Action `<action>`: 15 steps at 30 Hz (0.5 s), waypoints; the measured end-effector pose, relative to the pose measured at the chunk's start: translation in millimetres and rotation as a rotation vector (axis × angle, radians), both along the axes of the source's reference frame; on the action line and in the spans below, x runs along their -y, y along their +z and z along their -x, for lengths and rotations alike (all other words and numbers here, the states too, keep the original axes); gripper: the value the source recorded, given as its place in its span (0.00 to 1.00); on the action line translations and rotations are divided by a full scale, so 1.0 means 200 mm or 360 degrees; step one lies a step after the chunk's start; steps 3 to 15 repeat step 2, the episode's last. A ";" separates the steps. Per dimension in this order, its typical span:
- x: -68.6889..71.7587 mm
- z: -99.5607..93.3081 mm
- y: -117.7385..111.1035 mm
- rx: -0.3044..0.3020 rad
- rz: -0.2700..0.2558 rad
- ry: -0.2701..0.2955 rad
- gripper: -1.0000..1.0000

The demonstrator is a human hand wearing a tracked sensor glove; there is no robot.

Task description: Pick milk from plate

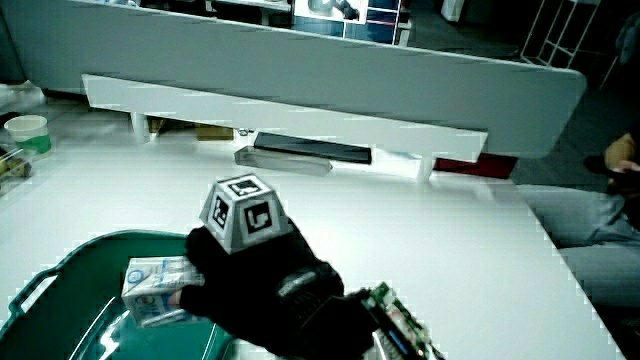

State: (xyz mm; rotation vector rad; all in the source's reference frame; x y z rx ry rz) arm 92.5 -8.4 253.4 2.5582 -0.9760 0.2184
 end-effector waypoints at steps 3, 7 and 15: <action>-0.01 -0.04 0.00 0.0009 -0.0001 0.0006 1.00; -0.01 -0.04 0.00 0.0009 -0.0001 0.0006 1.00; -0.01 -0.04 0.00 0.0009 -0.0001 0.0006 1.00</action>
